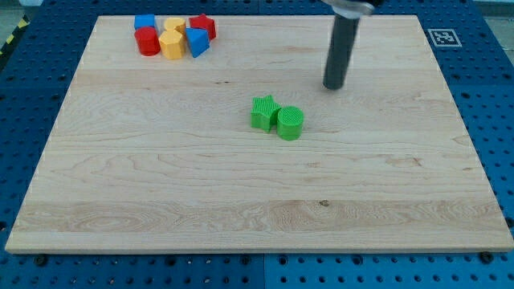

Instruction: Slide the green star into the hexagon

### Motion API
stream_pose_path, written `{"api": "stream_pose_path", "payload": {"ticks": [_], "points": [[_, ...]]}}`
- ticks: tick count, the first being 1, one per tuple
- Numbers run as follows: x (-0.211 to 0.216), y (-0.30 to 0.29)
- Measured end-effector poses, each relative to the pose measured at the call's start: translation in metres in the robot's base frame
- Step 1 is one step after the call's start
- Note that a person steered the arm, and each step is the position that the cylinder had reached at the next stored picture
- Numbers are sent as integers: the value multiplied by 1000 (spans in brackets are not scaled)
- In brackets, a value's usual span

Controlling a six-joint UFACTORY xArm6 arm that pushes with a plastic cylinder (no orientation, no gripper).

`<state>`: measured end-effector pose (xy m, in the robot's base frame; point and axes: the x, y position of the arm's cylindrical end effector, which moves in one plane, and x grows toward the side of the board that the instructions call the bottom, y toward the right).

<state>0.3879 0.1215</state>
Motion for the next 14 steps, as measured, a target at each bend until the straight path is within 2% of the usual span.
{"api": "stream_pose_path", "payload": {"ticks": [1, 2, 3, 4, 5, 6, 7, 9, 10, 11, 13, 14], "points": [[32, -30], [47, -92], [46, -137], [61, -138], [100, -141], [85, -176], [44, -200], [100, -177], [62, -168], [25, -199], [33, -180], [18, -169]]}}
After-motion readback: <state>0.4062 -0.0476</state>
